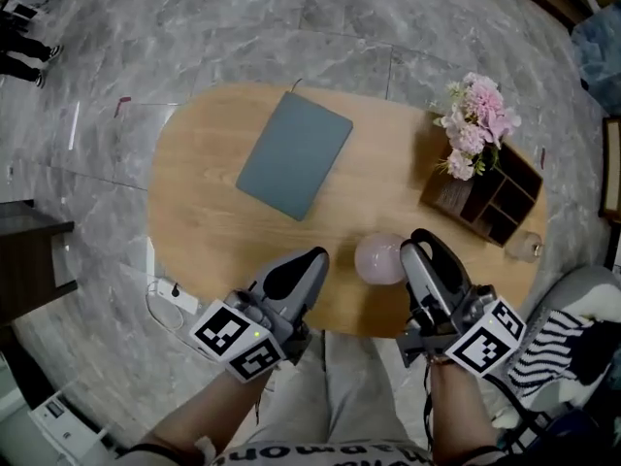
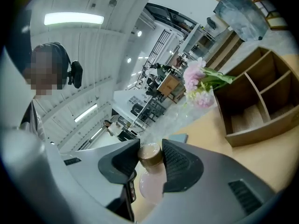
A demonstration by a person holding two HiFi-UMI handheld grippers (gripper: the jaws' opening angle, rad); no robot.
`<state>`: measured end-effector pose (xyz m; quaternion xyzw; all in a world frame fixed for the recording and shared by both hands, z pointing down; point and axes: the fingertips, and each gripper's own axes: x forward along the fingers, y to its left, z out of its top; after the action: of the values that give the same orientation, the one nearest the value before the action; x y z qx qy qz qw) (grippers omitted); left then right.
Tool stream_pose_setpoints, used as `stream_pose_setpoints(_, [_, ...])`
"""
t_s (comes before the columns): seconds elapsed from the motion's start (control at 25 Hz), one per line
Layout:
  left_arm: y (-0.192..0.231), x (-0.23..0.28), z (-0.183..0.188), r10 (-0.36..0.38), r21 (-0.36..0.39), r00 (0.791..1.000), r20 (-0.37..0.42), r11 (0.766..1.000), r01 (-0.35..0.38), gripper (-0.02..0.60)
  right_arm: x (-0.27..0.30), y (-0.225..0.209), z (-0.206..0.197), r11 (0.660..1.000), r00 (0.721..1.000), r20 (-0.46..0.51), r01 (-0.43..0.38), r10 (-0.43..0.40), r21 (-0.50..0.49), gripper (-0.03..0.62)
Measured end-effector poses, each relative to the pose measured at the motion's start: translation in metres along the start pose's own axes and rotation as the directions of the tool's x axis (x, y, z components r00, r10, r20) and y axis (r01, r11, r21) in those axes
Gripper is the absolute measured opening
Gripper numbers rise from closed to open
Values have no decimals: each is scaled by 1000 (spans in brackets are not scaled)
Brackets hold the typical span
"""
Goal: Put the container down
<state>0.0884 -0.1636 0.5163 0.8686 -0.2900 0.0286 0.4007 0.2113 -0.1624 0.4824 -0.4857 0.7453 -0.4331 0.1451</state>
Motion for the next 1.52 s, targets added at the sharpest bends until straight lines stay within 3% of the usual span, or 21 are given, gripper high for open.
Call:
stream_pose_setpoints(0.24, [51, 8, -35, 68, 4, 997, -25, 998, -68, 14, 26, -34, -41, 995, 998, 2, 56, -56, -84, 137])
stream_pose_setpoints(0.52, [77, 9, -60, 64, -57, 998, -13, 996, -64, 14, 39, -50, -68, 987, 996, -6, 83, -84, -137, 137])
stream_pose_setpoints(1.2, [77, 2, -75, 68, -78, 998, -10, 995, -69, 14, 36, -47, -89, 981, 994, -18, 100, -104, -167, 137])
stream_pose_setpoints(1.52, [82, -3, -71, 94, -69, 996, 1, 993, -94, 15, 39, -38, -102, 949, 989, -43, 122, -140, -292, 138])
